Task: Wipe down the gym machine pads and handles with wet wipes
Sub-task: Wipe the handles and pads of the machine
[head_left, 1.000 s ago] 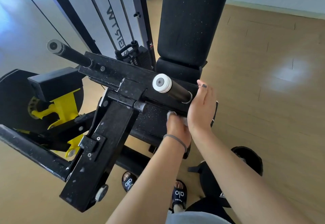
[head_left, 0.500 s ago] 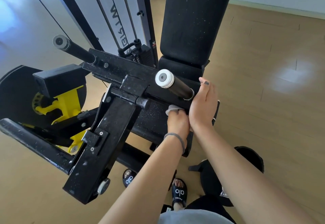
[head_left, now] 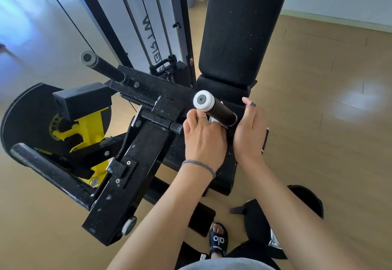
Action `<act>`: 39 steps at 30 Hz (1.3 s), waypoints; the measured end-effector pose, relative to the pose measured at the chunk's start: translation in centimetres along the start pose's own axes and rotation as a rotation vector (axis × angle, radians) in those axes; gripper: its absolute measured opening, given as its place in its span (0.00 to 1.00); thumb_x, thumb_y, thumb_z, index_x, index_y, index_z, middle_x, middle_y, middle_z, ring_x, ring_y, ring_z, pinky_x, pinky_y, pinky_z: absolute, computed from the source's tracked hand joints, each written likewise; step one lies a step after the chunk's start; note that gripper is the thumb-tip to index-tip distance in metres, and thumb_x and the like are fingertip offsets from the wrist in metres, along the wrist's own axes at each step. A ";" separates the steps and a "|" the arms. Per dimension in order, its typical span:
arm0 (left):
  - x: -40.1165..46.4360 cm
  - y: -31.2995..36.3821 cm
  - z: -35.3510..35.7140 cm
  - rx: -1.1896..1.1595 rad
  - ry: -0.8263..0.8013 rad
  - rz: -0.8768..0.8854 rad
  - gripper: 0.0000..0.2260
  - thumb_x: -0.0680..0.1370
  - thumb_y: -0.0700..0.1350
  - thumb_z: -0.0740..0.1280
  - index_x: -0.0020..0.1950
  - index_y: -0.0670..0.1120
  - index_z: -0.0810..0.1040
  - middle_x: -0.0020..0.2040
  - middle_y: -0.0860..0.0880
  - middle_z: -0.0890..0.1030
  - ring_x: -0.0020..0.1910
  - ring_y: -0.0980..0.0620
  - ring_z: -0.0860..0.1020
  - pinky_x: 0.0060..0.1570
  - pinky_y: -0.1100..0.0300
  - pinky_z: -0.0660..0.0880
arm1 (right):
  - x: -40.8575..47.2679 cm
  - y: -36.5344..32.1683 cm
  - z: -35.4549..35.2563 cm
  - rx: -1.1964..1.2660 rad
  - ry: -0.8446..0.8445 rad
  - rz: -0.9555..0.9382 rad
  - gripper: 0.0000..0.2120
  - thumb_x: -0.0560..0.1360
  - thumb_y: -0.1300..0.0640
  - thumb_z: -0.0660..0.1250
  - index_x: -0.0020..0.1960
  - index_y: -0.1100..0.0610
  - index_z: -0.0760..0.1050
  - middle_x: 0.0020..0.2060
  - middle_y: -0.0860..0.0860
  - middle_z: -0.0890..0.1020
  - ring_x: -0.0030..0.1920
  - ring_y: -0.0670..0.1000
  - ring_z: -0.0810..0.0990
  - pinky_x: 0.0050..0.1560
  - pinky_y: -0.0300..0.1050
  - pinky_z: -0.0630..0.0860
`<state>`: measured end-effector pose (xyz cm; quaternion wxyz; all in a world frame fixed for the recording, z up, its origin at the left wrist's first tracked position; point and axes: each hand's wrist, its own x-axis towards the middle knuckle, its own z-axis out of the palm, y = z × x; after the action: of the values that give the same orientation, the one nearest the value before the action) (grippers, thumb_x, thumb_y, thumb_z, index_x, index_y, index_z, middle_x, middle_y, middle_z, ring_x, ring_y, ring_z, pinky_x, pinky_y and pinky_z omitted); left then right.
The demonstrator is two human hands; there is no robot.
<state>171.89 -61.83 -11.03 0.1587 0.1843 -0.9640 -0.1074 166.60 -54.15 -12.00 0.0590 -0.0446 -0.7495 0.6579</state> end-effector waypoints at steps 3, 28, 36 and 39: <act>1.2 -0.8 -0.5 0.140 -0.041 0.191 0.04 0.77 0.41 0.63 0.45 0.49 0.76 0.46 0.48 0.78 0.49 0.44 0.72 0.46 0.55 0.67 | -0.1 -1.6 -0.1 -0.052 -0.051 -0.207 0.23 0.84 0.48 0.47 0.66 0.52 0.77 0.53 0.30 0.75 0.63 0.42 0.73 0.72 0.53 0.67; 6.6 -4.9 -8.2 -0.685 -0.541 0.076 0.09 0.76 0.36 0.62 0.43 0.48 0.78 0.34 0.49 0.80 0.32 0.56 0.75 0.33 0.60 0.74 | -1.3 -5.3 3.4 0.235 0.026 0.063 0.25 0.82 0.45 0.50 0.41 0.51 0.82 0.41 0.50 0.85 0.46 0.50 0.84 0.54 0.50 0.78; 1.9 -5.0 -11.1 -1.325 -0.661 -0.034 0.14 0.80 0.30 0.58 0.60 0.42 0.78 0.37 0.42 0.79 0.37 0.47 0.77 0.46 0.47 0.80 | -1.6 -5.4 4.3 0.274 0.040 0.121 0.24 0.77 0.37 0.53 0.34 0.47 0.80 0.33 0.46 0.81 0.41 0.55 0.78 0.49 0.59 0.73; 2.8 -4.6 -10.2 -1.283 -0.719 -0.117 0.11 0.80 0.31 0.58 0.54 0.39 0.78 0.36 0.46 0.82 0.36 0.50 0.80 0.46 0.51 0.82 | -1.8 -5.5 4.2 0.196 0.094 0.110 0.25 0.77 0.38 0.52 0.35 0.49 0.81 0.36 0.50 0.84 0.41 0.55 0.81 0.49 0.56 0.77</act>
<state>174.45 -68.60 -2.08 -0.0967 0.0597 -0.6927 -0.7122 167.86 -59.25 -7.13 0.0620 -0.1107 -0.6745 0.7272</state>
